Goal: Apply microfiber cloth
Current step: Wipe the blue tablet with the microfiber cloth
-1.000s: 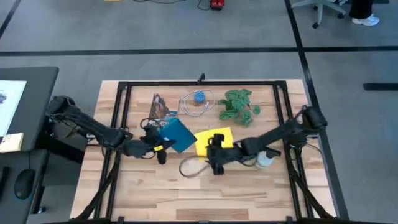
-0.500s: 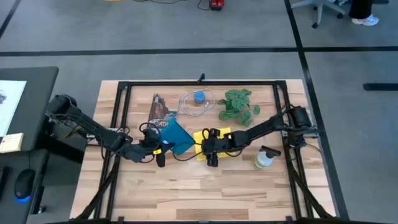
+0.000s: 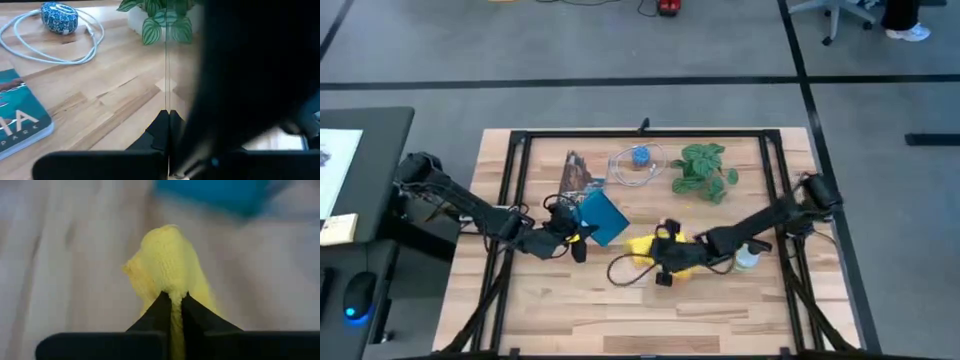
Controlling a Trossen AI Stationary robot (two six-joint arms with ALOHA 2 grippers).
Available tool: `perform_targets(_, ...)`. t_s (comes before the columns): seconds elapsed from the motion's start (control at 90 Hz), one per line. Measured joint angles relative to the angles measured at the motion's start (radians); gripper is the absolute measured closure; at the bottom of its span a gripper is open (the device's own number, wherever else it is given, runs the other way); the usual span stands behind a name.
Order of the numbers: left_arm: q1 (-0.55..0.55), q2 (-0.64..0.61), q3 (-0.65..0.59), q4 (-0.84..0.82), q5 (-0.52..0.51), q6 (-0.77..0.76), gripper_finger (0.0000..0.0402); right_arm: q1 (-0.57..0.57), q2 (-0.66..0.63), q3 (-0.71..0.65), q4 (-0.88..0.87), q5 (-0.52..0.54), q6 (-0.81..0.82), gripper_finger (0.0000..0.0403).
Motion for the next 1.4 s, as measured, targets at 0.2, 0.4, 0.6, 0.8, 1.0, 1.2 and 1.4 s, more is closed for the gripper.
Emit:
perform_targets(0.2, 0.0, 0.017, 0.0, 0.122, 0.011, 0.038, 0.0393, 0.063, -0.11, 0.001, 0.294, 0.205, -0.286, 0.0401)
perform_targets(0.4, 0.0, 0.137, 0.001, 0.336, 0.042, 0.137, 0.0393, 0.034, -0.092, 0.032, 0.572, 0.141, -0.642, 0.0402)
perform_targets(0.6, 0.002, 0.283, 0.022, 0.532, 0.094, 0.195, 0.0393, -0.034, 0.009, 0.119, 0.543, 0.011, -0.793, 0.0402)
perform_targets(0.8, 0.002, 0.366, 0.078, 0.563, 0.123, 0.22, 0.0393, -0.086, 0.098, 0.249, 0.381, 0.006, -0.881, 0.0402)
perform_targets(1.0, 0.001, 0.324, 0.097, 0.523, 0.122, 0.271, 0.0393, -0.067, 0.112, 0.274, 0.218, 0.001, -0.861, 0.0402)
perform_targets(1.2, -0.003, 0.261, 0.092, 0.484, 0.113, 0.322, 0.0393, -0.024, 0.115, 0.274, 0.071, 0.088, -0.804, 0.0401)
perform_targets(1.4, -0.011, 0.242, 0.092, 0.461, 0.093, 0.321, 0.0393, -0.007, 0.116, 0.268, 0.029, 0.212, -0.782, 0.0401)
